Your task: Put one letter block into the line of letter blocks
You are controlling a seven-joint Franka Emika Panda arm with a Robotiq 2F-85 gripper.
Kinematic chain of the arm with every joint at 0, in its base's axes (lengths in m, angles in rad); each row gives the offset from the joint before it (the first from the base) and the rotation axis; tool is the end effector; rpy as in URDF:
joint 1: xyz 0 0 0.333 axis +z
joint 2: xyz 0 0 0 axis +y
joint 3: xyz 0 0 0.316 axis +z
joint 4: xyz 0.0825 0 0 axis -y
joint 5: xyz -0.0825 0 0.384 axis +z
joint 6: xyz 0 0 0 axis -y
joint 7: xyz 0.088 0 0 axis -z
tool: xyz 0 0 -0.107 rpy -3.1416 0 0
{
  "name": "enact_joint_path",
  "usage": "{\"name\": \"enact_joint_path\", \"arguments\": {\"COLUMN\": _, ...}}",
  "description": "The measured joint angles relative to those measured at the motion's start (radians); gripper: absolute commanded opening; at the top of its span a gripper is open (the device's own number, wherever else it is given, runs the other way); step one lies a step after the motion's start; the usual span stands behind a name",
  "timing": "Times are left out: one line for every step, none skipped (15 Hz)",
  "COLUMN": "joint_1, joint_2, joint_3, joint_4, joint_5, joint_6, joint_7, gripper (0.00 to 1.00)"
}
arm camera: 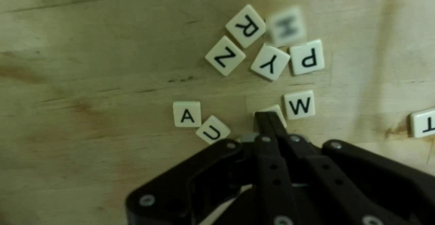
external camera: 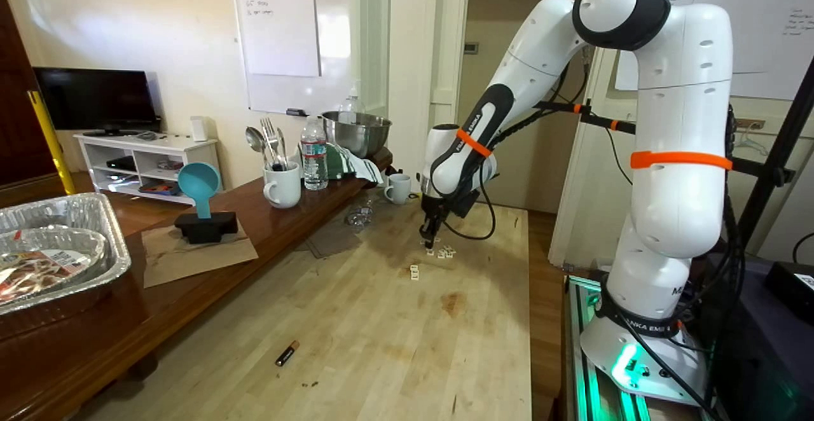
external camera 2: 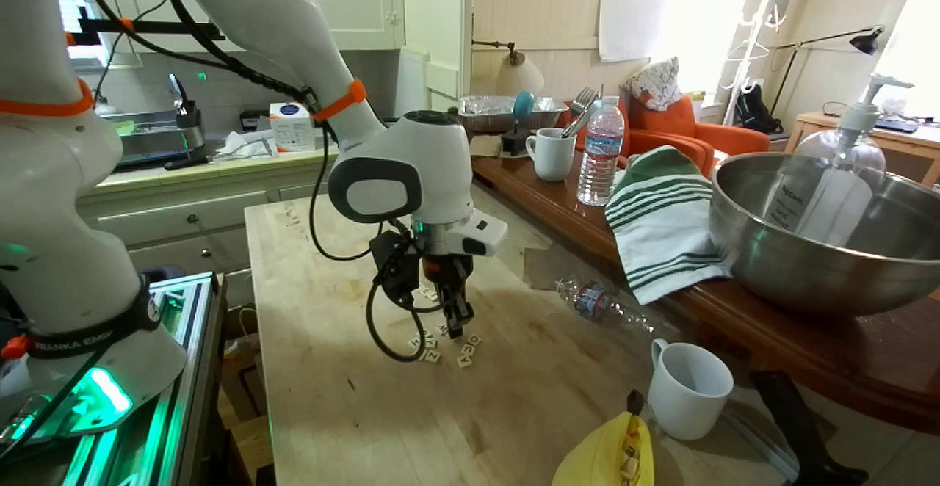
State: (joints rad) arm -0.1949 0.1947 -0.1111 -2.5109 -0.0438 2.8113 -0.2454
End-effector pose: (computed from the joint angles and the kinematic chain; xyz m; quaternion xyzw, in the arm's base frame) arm 0.4559 -0.1434 0.2172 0.9984 -0.0083 0.0461 0.0326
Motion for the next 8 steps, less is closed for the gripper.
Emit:
{"name": "enact_joint_path", "arguments": {"joint_1": 0.001, "joint_2": 0.003, "joint_3": -0.001, "joint_4": 0.000, "joint_5": -0.030, "joint_6": 0.016, "joint_7": -0.006, "gripper": 0.00}}
{"name": "enact_joint_path", "arguments": {"joint_1": 0.003, "joint_2": 0.007, "joint_3": -0.002, "joint_4": 0.000, "joint_5": -0.056, "joint_6": 0.033, "joint_7": -0.012, "gripper": 0.00}}
{"name": "enact_joint_path", "arguments": {"joint_1": 0.006, "joint_2": 0.010, "joint_3": -0.003, "joint_4": 0.000, "joint_5": -0.079, "joint_6": 0.045, "joint_7": -0.017, "gripper": 0.00}}
{"name": "enact_joint_path", "arguments": {"joint_1": 0.009, "joint_2": 0.012, "joint_3": -0.003, "joint_4": 0.000, "joint_5": -0.102, "joint_6": 0.056, "joint_7": -0.021, "gripper": 0.00}}
{"name": "enact_joint_path", "arguments": {"joint_1": 0.014, "joint_2": 0.014, "joint_3": -0.004, "joint_4": 0.000, "joint_5": -0.124, "joint_6": 0.064, "joint_7": -0.025, "gripper": 0.00}}
{"name": "enact_joint_path", "arguments": {"joint_1": 0.018, "joint_2": 0.015, "joint_3": -0.005, "joint_4": 0.000, "joint_5": -0.145, "joint_6": 0.068, "joint_7": -0.033, "gripper": 0.00}}
{"name": "enact_joint_path", "arguments": {"joint_1": 0.022, "joint_2": 0.015, "joint_3": -0.005, "joint_4": 0.000, "joint_5": -0.162, "joint_6": 0.068, "joint_7": -0.043, "gripper": 0.00}}
{"name": "enact_joint_path", "arguments": {"joint_1": 0.025, "joint_2": 0.015, "joint_3": -0.004, "joint_4": 0.000, "joint_5": -0.176, "joint_6": 0.068, "joint_7": -0.056, "gripper": 0.00}}
